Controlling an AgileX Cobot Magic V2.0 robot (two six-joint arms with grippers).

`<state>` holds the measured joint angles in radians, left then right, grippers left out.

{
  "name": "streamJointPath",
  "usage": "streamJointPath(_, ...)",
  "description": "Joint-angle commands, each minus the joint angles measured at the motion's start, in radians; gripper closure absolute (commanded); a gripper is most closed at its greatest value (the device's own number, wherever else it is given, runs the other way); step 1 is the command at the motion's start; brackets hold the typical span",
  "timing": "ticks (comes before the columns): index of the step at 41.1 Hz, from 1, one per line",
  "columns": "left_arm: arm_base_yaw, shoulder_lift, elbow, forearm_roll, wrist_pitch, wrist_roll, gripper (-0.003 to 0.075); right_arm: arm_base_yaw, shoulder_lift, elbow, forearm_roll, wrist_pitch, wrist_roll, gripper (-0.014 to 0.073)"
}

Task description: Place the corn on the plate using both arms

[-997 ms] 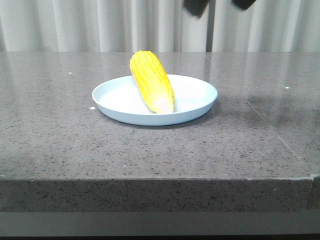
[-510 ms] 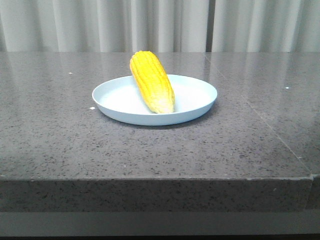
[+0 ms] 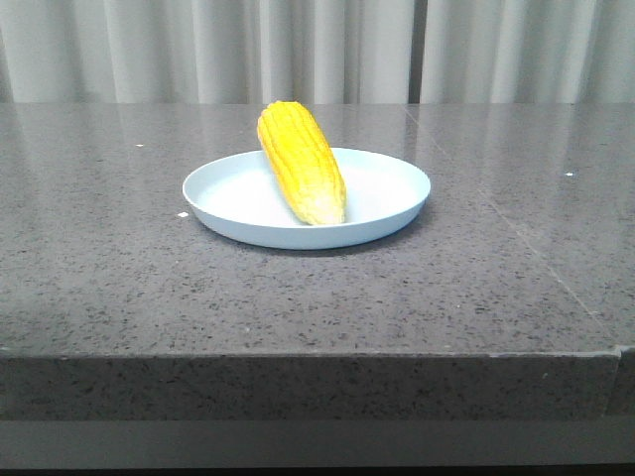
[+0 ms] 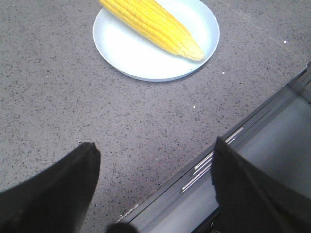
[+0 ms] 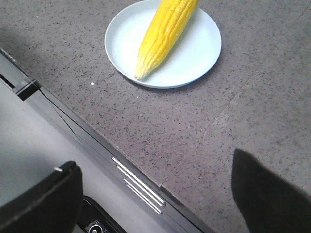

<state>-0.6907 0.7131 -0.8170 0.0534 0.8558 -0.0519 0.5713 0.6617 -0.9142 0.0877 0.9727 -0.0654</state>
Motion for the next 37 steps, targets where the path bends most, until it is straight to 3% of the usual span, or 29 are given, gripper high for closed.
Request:
streamJointPath(1, -0.005, -0.001, -0.026, 0.000, -0.067, -0.010, 0.0240, -0.001, -0.018, -0.003, 0.006, -0.080, -0.007, 0.0011)
streamJointPath(13, -0.005, -0.001, -0.026, 0.019, -0.059, -0.010, 0.0240, -0.001, -0.019, 0.012, 0.006, -0.079, -0.007, 0.0462)
streamJointPath(21, -0.005, -0.001, -0.026, 0.107, -0.059, -0.010, 0.0258, -0.001, -0.019, 0.012, 0.006, -0.079, -0.007, 0.0648)
streamJointPath(27, -0.005, -0.001, -0.026, 0.101, -0.059, -0.010, 0.0391, -0.001, -0.019, 0.012, 0.006, -0.081, -0.007, 0.0663)
streamJointPath(37, -0.005, -0.001, -0.026, 0.101, -0.059, -0.010, 0.0722, -0.001, -0.019, 0.012, 0.015, -0.083, -0.007, 0.0663)
